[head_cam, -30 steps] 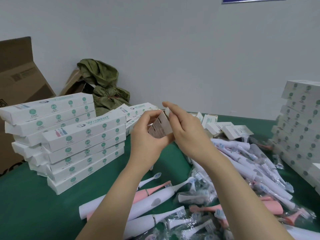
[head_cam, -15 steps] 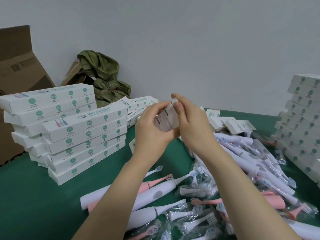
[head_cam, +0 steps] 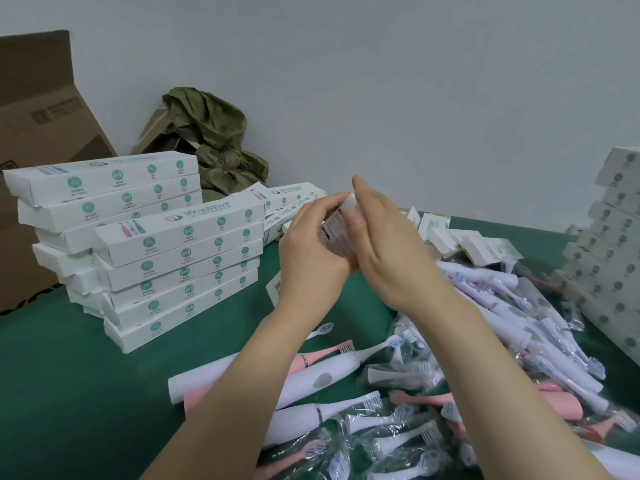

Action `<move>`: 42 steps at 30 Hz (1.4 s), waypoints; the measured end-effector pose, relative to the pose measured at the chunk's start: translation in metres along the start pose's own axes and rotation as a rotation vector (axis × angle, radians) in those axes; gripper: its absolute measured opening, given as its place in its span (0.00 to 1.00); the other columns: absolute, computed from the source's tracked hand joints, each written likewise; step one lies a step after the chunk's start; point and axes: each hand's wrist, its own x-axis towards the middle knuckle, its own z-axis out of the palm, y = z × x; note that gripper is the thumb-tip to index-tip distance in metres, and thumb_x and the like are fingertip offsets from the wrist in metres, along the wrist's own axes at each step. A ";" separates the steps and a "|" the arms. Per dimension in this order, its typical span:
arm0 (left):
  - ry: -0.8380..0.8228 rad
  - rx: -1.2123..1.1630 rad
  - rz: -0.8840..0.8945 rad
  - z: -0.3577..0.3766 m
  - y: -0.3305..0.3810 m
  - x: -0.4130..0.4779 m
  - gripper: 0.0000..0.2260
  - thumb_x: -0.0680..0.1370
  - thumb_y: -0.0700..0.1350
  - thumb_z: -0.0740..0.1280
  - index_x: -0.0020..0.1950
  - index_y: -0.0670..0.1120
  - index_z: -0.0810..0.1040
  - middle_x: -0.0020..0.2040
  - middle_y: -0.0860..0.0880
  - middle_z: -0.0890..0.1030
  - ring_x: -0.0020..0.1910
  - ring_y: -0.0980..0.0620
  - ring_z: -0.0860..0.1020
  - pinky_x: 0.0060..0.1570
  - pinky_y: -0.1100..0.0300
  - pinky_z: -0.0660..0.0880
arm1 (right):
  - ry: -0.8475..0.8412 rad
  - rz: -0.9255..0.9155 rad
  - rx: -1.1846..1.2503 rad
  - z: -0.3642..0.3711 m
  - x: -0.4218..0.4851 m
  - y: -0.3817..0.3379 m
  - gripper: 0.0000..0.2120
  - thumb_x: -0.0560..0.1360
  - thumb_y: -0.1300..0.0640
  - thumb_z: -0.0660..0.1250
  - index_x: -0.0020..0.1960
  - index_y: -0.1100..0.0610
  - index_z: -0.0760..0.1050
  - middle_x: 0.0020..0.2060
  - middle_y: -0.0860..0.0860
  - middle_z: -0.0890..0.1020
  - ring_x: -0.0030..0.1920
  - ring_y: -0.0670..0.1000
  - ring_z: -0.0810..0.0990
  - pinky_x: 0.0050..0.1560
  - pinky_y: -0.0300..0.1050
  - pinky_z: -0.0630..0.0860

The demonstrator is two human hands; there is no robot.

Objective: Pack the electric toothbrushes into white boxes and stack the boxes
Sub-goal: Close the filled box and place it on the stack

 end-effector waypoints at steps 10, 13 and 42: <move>-0.039 -0.227 0.080 -0.020 0.012 0.005 0.31 0.63 0.39 0.78 0.58 0.58 0.68 0.56 0.54 0.74 0.57 0.55 0.75 0.59 0.55 0.75 | 0.157 0.433 0.666 -0.014 0.000 0.003 0.10 0.81 0.47 0.55 0.54 0.48 0.73 0.55 0.48 0.79 0.56 0.47 0.78 0.62 0.50 0.73; -0.062 -0.308 0.200 -0.027 0.020 0.004 0.30 0.65 0.41 0.77 0.59 0.62 0.70 0.57 0.50 0.73 0.56 0.52 0.75 0.52 0.58 0.76 | 0.041 0.687 0.382 -0.018 0.000 0.018 0.20 0.80 0.45 0.55 0.55 0.62 0.72 0.56 0.58 0.77 0.53 0.53 0.78 0.57 0.53 0.74; -0.071 0.185 0.097 -0.030 0.021 -0.007 0.09 0.75 0.40 0.68 0.52 0.53 0.75 0.57 0.58 0.76 0.61 0.59 0.72 0.62 0.69 0.65 | 0.218 0.430 0.377 -0.032 -0.015 -0.009 0.11 0.74 0.48 0.69 0.50 0.54 0.76 0.43 0.52 0.80 0.45 0.56 0.81 0.48 0.58 0.79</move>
